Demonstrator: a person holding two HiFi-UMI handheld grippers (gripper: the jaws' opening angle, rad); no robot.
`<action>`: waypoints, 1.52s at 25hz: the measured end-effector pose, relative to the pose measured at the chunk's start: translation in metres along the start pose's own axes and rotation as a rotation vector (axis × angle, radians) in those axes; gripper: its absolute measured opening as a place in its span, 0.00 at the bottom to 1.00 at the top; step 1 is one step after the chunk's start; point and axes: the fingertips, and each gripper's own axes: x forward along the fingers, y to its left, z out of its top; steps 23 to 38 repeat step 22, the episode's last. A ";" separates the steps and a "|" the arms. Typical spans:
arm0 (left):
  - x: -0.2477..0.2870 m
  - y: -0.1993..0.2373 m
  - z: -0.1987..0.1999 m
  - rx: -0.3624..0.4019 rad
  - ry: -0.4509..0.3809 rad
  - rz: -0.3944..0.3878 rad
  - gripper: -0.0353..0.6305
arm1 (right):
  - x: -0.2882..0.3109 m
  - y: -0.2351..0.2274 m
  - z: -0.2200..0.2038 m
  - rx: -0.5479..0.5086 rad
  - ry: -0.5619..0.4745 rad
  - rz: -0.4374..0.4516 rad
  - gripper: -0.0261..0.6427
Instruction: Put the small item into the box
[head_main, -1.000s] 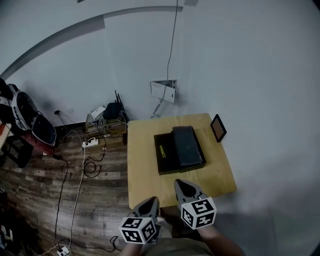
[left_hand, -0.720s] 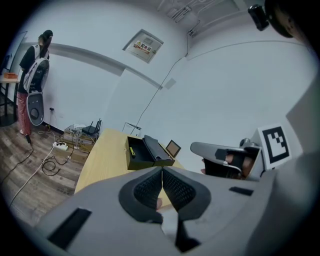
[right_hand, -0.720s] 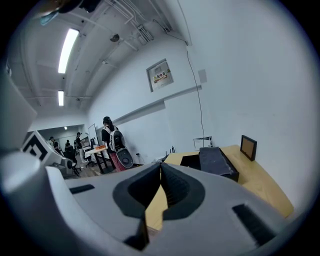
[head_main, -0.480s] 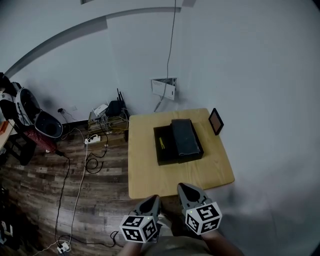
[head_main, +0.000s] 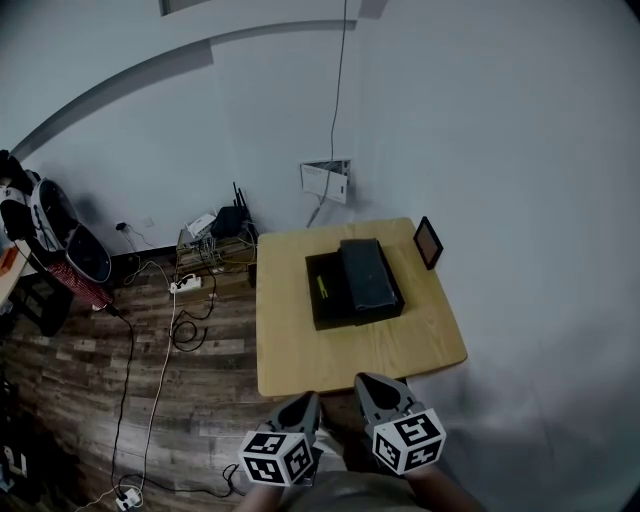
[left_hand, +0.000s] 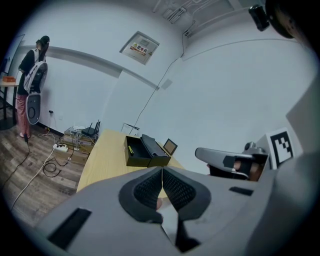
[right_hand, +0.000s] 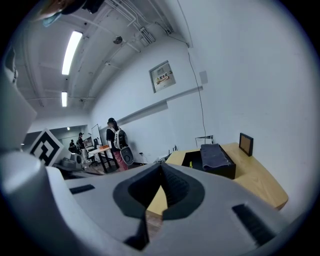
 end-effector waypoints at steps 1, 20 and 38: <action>0.000 -0.001 0.000 0.003 0.000 -0.003 0.06 | 0.000 0.000 0.000 0.002 -0.002 0.002 0.04; -0.004 -0.004 0.002 -0.001 -0.013 -0.009 0.06 | -0.005 0.007 0.007 0.008 -0.021 0.021 0.04; -0.004 -0.003 0.001 -0.003 -0.014 -0.006 0.06 | -0.005 0.008 0.007 0.007 -0.022 0.024 0.04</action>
